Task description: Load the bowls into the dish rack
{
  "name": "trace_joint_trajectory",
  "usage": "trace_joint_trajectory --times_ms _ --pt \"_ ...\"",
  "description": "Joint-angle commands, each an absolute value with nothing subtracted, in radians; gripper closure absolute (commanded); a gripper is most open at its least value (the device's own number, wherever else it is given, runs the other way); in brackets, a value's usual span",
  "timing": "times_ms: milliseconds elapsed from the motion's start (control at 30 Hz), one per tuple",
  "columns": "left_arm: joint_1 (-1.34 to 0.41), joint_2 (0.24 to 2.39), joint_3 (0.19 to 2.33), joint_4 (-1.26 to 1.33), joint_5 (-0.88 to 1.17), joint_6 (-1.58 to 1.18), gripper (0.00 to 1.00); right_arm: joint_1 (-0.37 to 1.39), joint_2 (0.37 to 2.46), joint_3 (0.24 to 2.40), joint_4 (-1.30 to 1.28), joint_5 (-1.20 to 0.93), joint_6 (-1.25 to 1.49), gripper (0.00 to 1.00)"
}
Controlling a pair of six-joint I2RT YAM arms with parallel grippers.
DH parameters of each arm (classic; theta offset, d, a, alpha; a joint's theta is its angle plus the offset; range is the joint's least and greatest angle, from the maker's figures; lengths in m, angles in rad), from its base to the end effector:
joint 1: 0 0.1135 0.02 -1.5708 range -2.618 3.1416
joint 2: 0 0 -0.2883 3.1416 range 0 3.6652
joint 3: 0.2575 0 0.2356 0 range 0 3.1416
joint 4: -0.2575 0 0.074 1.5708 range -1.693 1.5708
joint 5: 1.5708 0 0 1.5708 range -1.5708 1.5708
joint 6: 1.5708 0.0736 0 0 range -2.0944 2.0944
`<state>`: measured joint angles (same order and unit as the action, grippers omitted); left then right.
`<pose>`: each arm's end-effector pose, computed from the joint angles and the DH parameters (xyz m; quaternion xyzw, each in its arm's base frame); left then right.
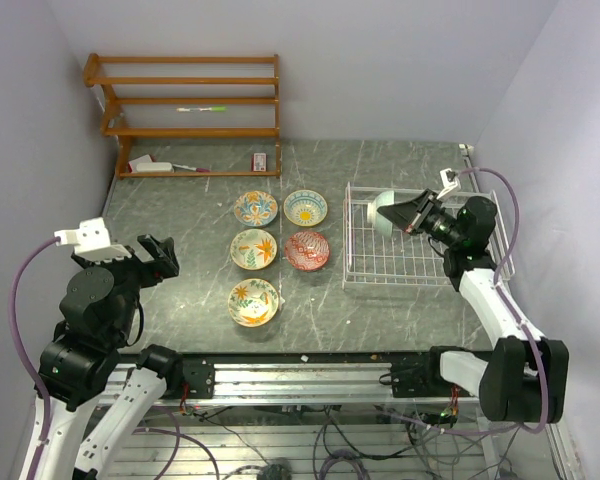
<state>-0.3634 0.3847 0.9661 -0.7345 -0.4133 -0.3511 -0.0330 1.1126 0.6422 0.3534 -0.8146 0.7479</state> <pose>0.0572 0.0099 0.3754 -0.1290 0.7438 -0.0769 0.6514 0.2480 0.0454 0.3077 0.0177 0.7347 0.4908 0.4681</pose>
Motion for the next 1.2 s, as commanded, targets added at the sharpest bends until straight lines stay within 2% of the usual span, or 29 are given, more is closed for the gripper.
trace_joint_trajectory --times_ms 0,200,533,800,1167 --pt "-0.354 0.395 0.966 -0.723 -0.392 -0.339 0.02 -0.084 1.167 0.610 0.587 -0.926 0.870 1.00" --pt "-0.355 0.418 0.969 -0.721 -0.396 -0.333 0.02 -0.097 1.250 0.560 0.760 -0.980 1.004 1.00" --pt "-0.354 0.449 0.959 -0.686 -0.378 -0.343 0.02 -0.098 1.365 0.593 0.695 -0.992 0.987 1.00" --pt "-0.354 0.468 0.960 -0.679 -0.378 -0.334 0.02 -0.103 1.470 0.563 0.836 -1.006 1.084 0.96" --pt "-0.354 0.462 0.943 -0.673 -0.387 -0.332 0.02 -0.119 1.553 0.537 0.820 -0.991 1.075 0.94"
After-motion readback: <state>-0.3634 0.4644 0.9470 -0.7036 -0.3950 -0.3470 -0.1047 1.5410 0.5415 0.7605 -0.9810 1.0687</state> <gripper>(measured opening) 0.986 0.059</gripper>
